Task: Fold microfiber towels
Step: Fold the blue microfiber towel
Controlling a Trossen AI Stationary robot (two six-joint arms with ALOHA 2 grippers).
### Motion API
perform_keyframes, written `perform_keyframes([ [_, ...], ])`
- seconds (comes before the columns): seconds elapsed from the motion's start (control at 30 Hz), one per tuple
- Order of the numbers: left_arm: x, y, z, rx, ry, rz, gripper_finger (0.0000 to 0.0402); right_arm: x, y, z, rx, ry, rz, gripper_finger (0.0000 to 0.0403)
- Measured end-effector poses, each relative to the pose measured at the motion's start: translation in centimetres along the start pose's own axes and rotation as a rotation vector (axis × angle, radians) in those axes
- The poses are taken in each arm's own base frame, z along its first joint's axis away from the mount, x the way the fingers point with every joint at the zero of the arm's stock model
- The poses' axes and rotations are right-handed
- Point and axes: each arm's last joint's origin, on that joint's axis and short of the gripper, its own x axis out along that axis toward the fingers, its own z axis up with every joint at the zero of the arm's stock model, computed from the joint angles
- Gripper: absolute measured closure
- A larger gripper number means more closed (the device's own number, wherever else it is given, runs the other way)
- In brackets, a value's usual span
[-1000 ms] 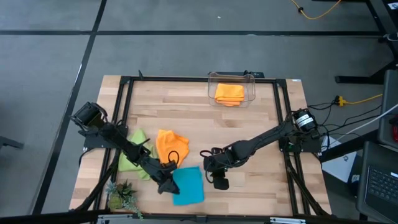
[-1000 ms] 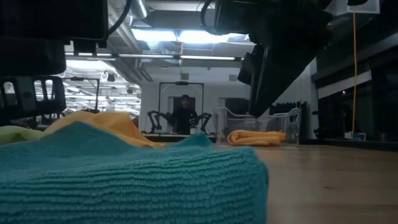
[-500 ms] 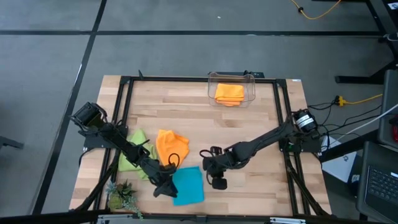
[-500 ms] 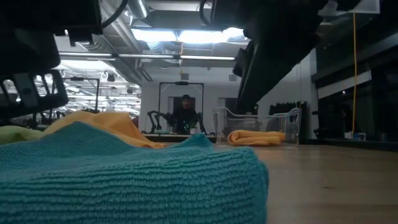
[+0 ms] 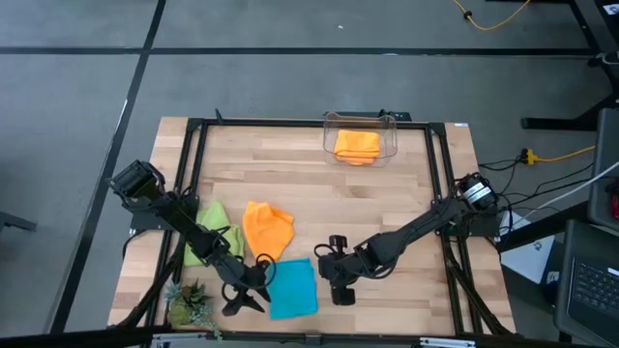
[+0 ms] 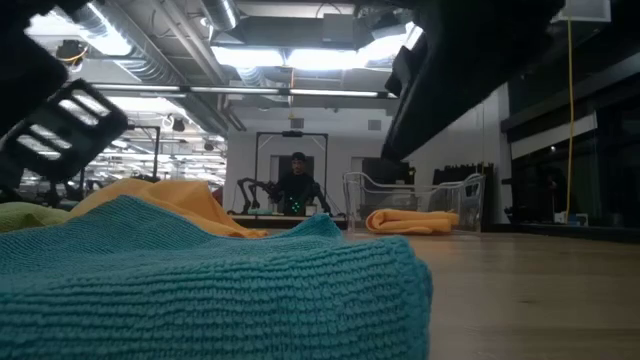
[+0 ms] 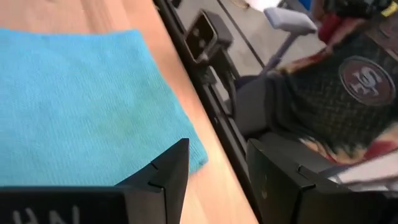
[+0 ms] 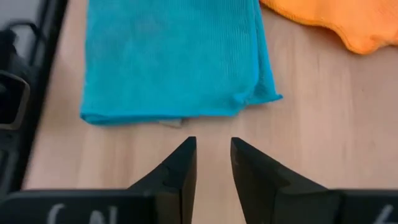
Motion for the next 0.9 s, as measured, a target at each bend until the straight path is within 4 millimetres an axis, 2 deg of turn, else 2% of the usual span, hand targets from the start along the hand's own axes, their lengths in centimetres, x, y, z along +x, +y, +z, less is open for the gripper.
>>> perform_keyframes([
  [0.3, -0.1, -0.1, 0.9, 0.005, -0.094, -0.014, 0.0250, -0.1, 0.4, 0.9, 0.023, -0.096, 0.043, 0.0302],
  [0.47, 0.0, -0.5, 0.9, 0.067, -0.106, -0.020, 0.0250, -0.1, 0.5, 1.1, 0.027, -0.112, 0.050, 0.0302],
  [0.6, 0.0, 0.0, 0.9, 0.052, -0.120, 0.056, 0.0250, -0.1, 0.5, 1.1, 0.057, -0.111, 0.052, 0.0302],
  [0.77, 0.4, 0.4, 1.3, 0.057, -0.011, 0.141, 0.0250, -0.1, 0.4, 1.1, 0.077, -0.115, 0.040, 0.0302],
  [0.9, 0.1, -0.9, 3.7, 0.116, 0.203, 0.234, 0.0250, 0.0, 0.2, 1.2, 0.078, -0.115, 0.036, 0.0302],
])
